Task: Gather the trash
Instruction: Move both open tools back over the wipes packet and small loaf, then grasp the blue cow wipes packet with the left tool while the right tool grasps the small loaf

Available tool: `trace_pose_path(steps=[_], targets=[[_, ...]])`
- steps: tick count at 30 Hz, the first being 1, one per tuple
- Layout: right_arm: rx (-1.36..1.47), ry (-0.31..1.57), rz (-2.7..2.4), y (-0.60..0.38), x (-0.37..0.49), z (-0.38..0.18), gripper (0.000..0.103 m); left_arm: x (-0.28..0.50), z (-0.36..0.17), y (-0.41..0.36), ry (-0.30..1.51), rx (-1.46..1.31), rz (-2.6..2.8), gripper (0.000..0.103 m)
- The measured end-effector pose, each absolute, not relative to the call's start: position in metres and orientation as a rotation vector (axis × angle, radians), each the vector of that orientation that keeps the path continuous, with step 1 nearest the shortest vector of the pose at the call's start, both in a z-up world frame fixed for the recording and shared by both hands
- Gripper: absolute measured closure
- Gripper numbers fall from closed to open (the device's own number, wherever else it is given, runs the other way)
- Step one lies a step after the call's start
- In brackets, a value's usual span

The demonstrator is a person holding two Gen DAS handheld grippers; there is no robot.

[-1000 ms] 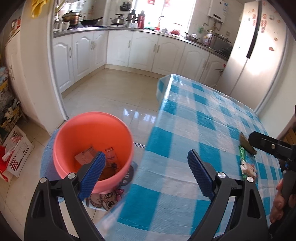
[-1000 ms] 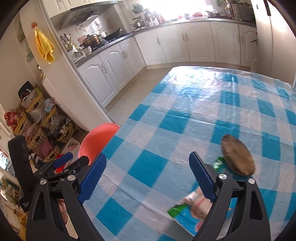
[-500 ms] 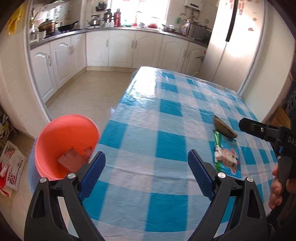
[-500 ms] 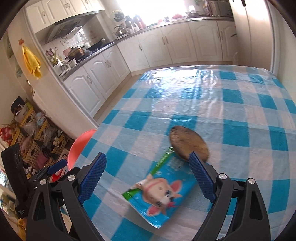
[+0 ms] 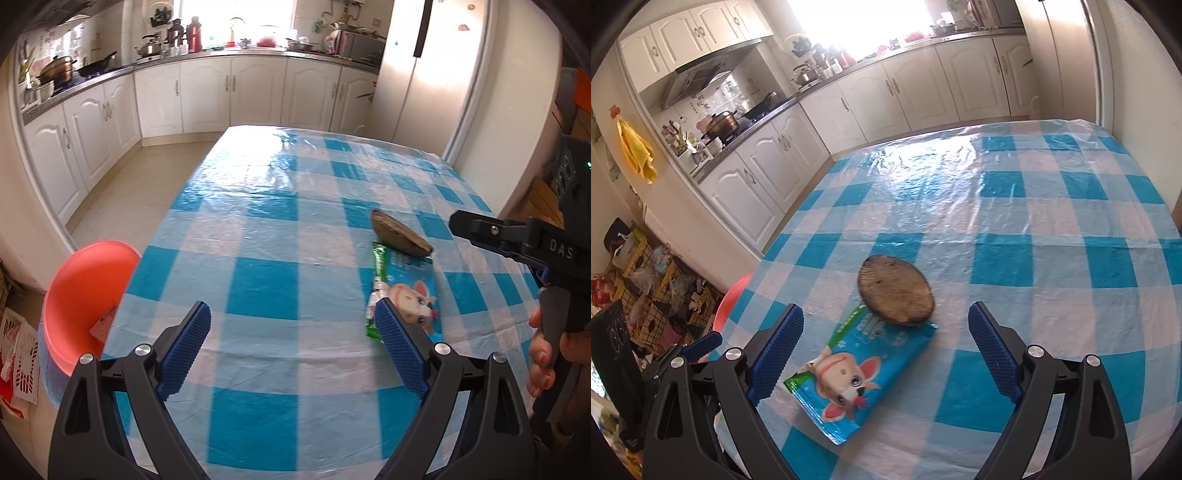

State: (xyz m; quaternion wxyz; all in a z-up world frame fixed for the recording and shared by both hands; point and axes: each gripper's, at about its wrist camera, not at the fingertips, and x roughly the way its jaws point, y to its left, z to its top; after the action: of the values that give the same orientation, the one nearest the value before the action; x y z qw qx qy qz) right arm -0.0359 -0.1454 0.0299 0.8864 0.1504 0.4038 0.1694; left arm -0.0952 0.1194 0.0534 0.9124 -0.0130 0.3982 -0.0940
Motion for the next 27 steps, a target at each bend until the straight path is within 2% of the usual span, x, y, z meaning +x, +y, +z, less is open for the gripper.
trace_pose_path(steps=[20, 27], targets=[[0.293, 0.895, 0.436, -0.155, -0.004, 0.003, 0.013, -0.091, 0.032, 0.035, 0.876, 0.079, -0.459, 0.012], [0.266, 0.929, 0.508, -0.143, 0.013, -0.003, 0.013, -0.078, 0.023, 0.030, 0.896, 0.073, -0.456, 0.012]])
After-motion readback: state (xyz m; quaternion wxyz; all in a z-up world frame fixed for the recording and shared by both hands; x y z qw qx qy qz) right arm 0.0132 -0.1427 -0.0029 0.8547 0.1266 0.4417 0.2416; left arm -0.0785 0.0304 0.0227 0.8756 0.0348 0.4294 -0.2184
